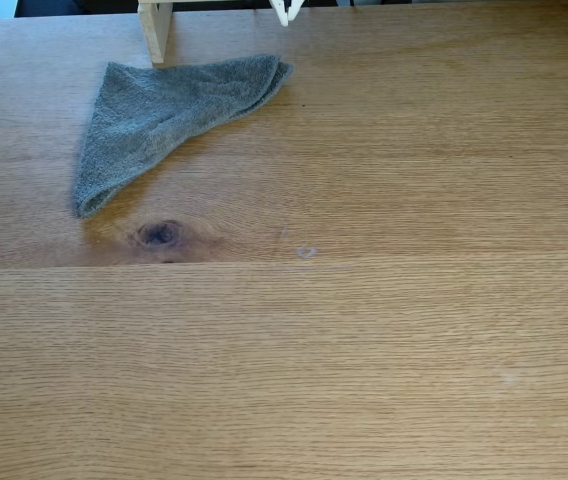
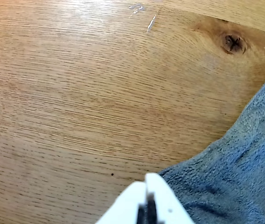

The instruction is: Clean the area in front of the robot

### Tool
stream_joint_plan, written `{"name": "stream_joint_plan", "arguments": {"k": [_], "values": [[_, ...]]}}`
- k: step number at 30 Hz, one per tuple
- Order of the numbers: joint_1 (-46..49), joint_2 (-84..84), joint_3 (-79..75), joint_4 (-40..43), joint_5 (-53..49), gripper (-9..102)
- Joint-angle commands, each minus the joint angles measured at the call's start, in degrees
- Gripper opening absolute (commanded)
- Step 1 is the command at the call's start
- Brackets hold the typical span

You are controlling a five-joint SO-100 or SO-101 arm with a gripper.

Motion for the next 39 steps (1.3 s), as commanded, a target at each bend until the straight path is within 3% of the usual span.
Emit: {"name": "stream_joint_plan", "arguments": {"k": [1,7,27,34,39], "values": [[3.25,0.53,5.36,0.18,-0.18,0],[18.46,0.44,5.36,0.26,-0.18,0],[9.32,0.44,5.36,-0.53,-0.62,3],[7.03,0.35,5.19,-13.45,-3.25,21],[8.96,-14.33,0.7,-27.33,-4.48,28]]}}
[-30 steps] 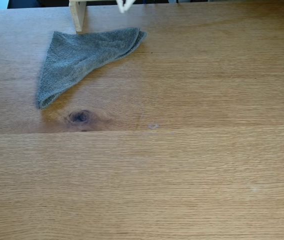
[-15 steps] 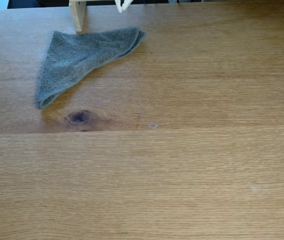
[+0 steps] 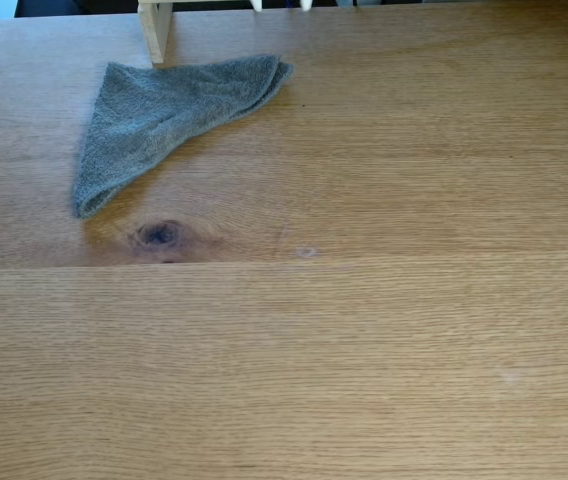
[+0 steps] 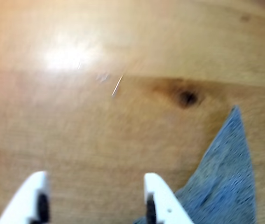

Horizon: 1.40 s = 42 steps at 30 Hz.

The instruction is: Clean the area in front of the robot

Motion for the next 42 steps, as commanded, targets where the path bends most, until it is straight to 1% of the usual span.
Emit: {"name": "stream_joint_plan", "arguments": {"k": [1,4,8,14,18,22,25,29,32,35,42], "values": [[2.99,-13.71,-0.88,-10.2,-0.53,29],[8.7,-28.3,-8.88,-16.61,-0.18,36],[18.54,-46.67,-22.5,-18.28,0.7,49],[30.5,-66.88,-39.73,-18.63,0.62,52],[36.12,-76.82,-46.41,-20.3,-1.49,54],[40.78,-87.36,-49.48,-21.18,-6.5,55],[43.24,-96.5,-51.06,-18.9,-11.34,57],[45.79,-106.79,-52.29,-22.76,-16.52,55],[45.97,-111.88,-54.58,-24.96,-17.49,53],[45.26,-117.6,-58.36,-25.49,-18.02,51],[43.24,-127.53,-69.7,-18.37,-15.56,49]]}}
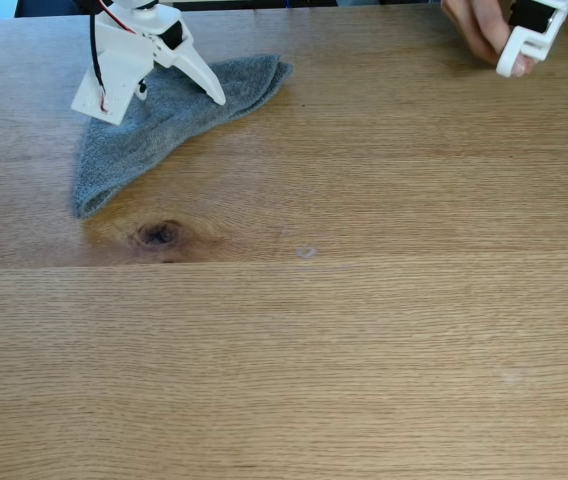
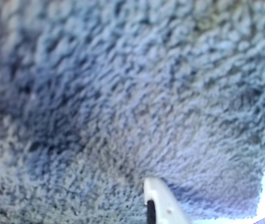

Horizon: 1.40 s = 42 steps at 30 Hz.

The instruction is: Clean the area in front of the robot

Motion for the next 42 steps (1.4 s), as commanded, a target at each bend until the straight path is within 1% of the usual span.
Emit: {"name": "stream_joint_plan", "arguments": {"k": [1,6,9,15,19,23,27,30,36,42], "values": [[-1.58,-6.24,-13.54,0.97,1.85,48],[-3.6,-9.67,-20.65,4.57,5.1,42],[-5.27,-9.76,-22.68,5.1,6.77,36],[-8.53,-7.73,-23.2,4.57,8.79,26],[-10.55,-4.48,-23.2,5.01,10.37,18],[-13.1,1.14,-22.5,8.0,12.13,10],[-15.64,8.35,-21.18,12.39,13.36,12],[-17.4,14.33,-19.78,14.15,13.62,9],[-19.6,27.6,-16.26,13.89,13.71,0],[-22.06,41.13,-13.54,19.6,15.12,0]]}}
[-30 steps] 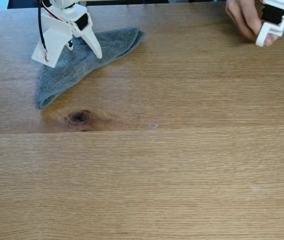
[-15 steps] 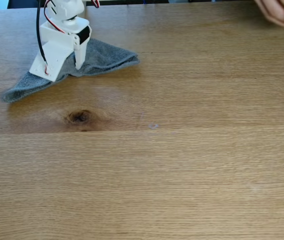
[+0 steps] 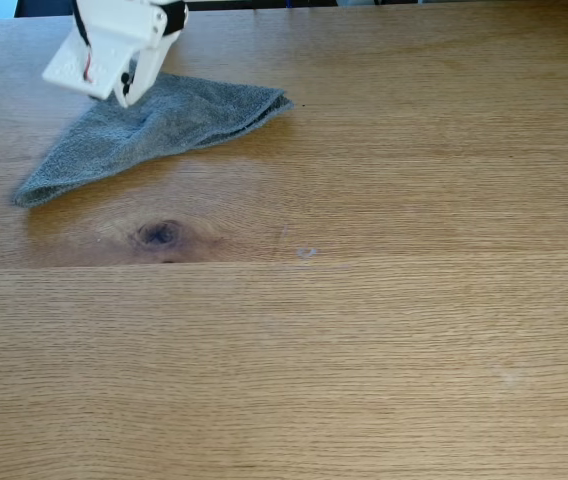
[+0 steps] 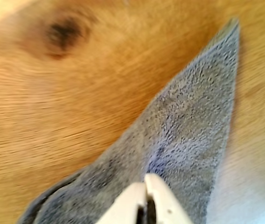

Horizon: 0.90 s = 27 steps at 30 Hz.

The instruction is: Clean the area in front of the robot

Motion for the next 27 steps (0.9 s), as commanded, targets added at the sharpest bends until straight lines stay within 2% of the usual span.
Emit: {"name": "stream_joint_plan", "arguments": {"k": [1,8,9,11,13,16,19,24,27], "values": [[-1.49,13.62,0.18,2.9,0.53,0],[-4.66,23.64,3.25,6.24,0.88,0],[-4.22,23.47,3.6,6.06,1.14,7],[-1.93,22.32,3.87,5.71,1.67,28],[2.02,20.48,3.87,4.04,2.46,41],[9.4,14.59,3.87,-2.9,2.72,47],[14.41,4.13,3.87,-12.92,-0.62,46],[17.58,-13.8,3.08,-31.82,-8.88,46],[17.84,-22.06,3.08,-39.81,-12.83,48]]}}
